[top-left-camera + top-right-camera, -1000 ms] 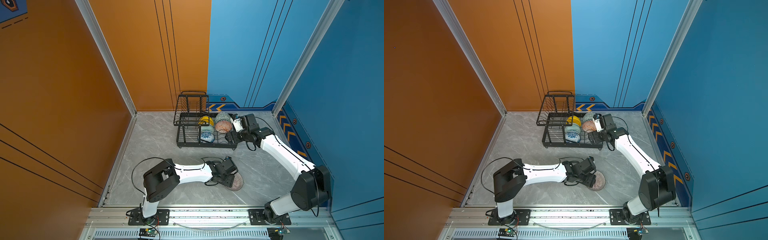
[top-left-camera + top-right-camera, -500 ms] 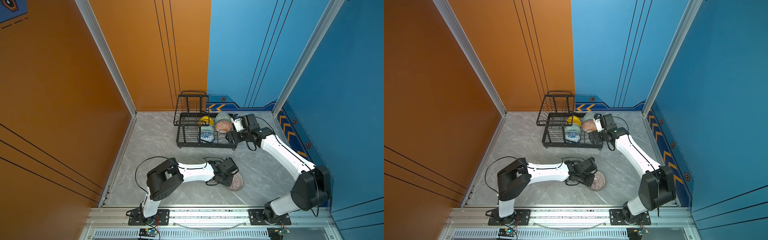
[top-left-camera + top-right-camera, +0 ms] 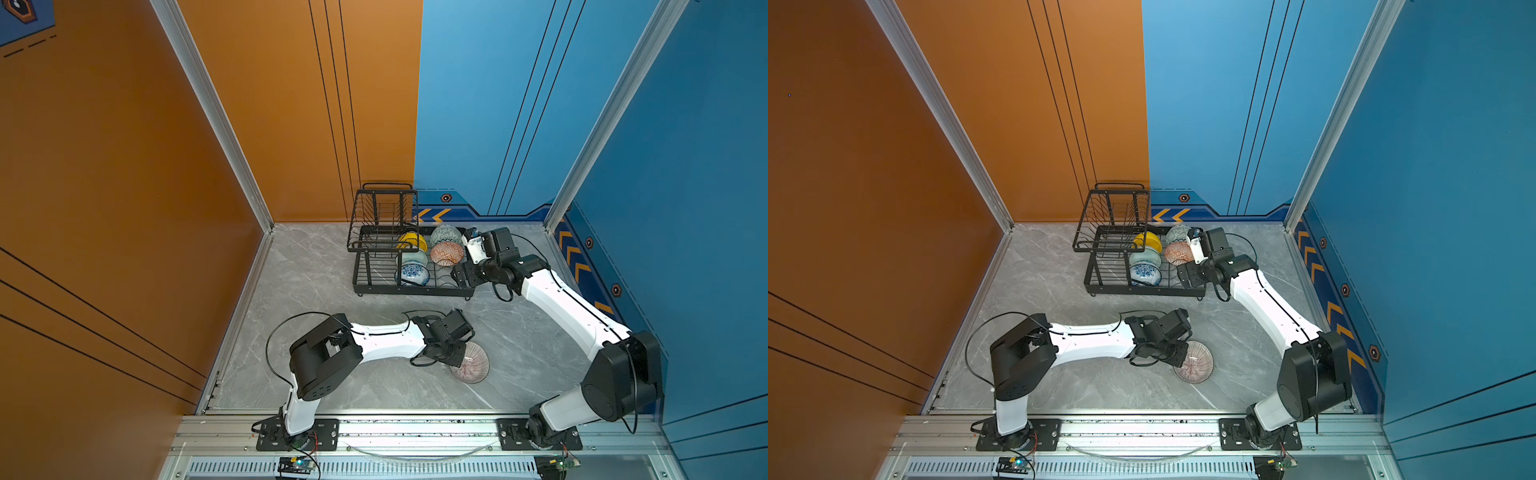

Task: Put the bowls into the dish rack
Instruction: 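Grasp the pink striped bowl's rim with the left gripper and lift it, then carry the pink striped bowl toward the rack while the right gripper reaches to it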

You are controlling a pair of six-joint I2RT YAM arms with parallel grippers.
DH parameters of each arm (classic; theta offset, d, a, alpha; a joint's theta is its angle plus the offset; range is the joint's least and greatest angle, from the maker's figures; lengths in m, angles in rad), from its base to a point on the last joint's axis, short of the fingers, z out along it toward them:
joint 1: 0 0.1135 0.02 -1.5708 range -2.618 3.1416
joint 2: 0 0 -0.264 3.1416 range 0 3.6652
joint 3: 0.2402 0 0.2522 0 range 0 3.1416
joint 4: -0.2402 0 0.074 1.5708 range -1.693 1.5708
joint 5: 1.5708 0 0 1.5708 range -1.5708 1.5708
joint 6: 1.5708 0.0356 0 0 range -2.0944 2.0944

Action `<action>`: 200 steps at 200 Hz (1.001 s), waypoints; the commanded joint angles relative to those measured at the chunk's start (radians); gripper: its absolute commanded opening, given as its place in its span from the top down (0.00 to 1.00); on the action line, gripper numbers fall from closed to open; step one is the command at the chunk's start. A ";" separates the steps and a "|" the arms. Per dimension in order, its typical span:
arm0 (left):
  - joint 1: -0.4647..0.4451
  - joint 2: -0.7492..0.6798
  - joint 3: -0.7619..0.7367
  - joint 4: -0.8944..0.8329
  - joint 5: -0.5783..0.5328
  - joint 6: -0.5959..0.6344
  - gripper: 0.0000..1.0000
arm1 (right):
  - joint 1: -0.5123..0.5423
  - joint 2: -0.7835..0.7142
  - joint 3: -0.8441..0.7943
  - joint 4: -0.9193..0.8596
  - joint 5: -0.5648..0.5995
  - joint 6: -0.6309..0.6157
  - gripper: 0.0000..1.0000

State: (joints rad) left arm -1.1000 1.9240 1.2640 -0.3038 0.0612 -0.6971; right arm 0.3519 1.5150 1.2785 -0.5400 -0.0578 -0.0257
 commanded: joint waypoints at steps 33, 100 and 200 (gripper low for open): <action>0.033 -0.078 -0.051 -0.071 -0.036 0.044 1.00 | -0.008 -0.005 0.005 -0.006 -0.017 -0.004 0.00; 0.060 -0.183 -0.071 -0.118 -0.106 0.072 1.00 | -0.016 -0.014 0.005 -0.006 -0.043 0.002 0.00; 0.147 -0.470 -0.196 -0.129 -0.255 0.087 1.00 | -0.032 -0.084 -0.006 -0.005 -0.196 0.074 0.00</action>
State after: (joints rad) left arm -0.9775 1.5429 1.0969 -0.4351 -0.1173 -0.6178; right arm 0.3233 1.4796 1.2781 -0.5404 -0.1719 -0.0006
